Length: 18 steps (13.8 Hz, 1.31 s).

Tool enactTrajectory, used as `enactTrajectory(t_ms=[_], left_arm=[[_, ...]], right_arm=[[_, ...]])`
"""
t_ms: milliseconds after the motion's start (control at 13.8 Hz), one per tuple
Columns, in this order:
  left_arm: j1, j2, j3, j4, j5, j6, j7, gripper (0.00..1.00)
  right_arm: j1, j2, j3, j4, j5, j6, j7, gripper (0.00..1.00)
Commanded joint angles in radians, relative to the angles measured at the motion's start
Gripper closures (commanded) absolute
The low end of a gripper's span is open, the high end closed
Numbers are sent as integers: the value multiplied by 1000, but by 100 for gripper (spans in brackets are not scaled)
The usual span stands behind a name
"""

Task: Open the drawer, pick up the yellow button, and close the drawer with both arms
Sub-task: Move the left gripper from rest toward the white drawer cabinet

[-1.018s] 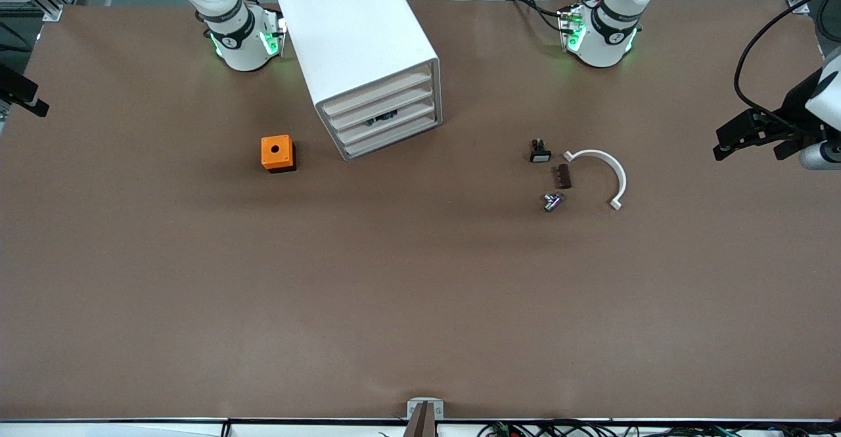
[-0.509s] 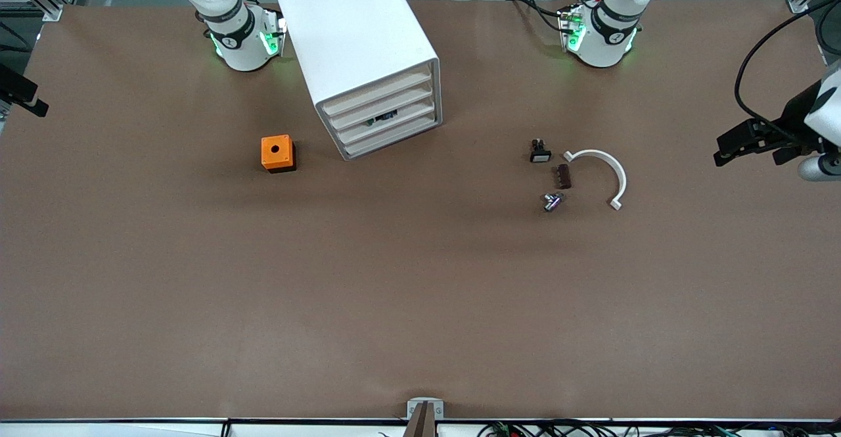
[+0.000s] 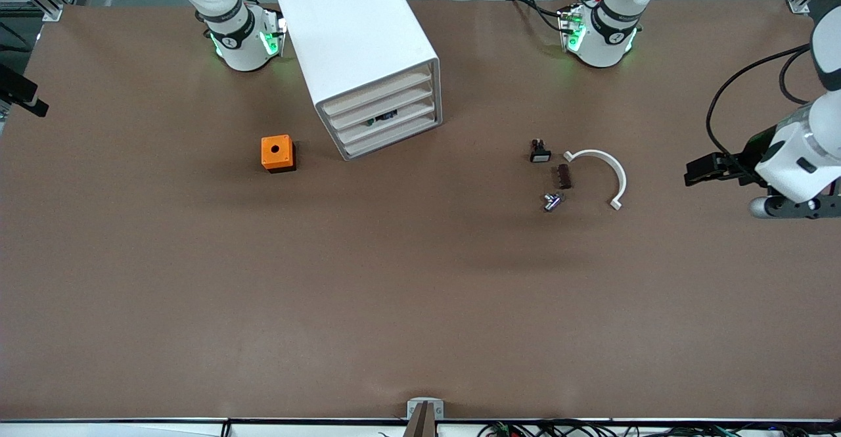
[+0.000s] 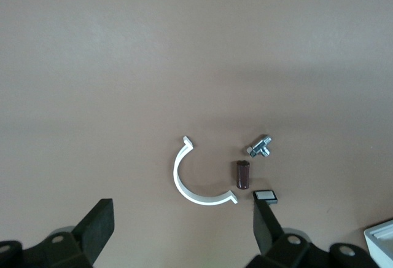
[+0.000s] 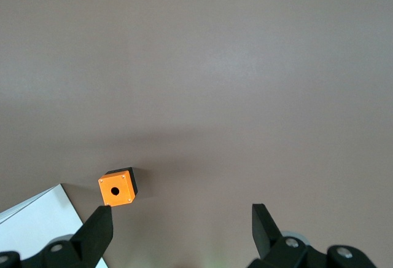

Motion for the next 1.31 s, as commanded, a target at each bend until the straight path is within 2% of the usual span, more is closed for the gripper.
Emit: enactTrajectory(t_ms=[0,364,800,1018,1236], left_arm=[[-25,57,-9,15,-43,-40,-41,0],[-66,123,-50,16,-106,-73,-188,0],[-215,163,-52,23,-113,-80,-457,0],[-257,198,-52,26,-194,-80,-606,0],[-258,284,-52,85,-372,-80,-837,0]], right_arm=[[-1,-17,0,-12,-3,6,9,0],[-1,-15,0,-12,-3,6,9,0],[-1,-15,0,-12,-3,6,9,0],[-1,-15,0,-12,-3,6,9,0],[-1,-15,0,-12,-3,6,9,0]])
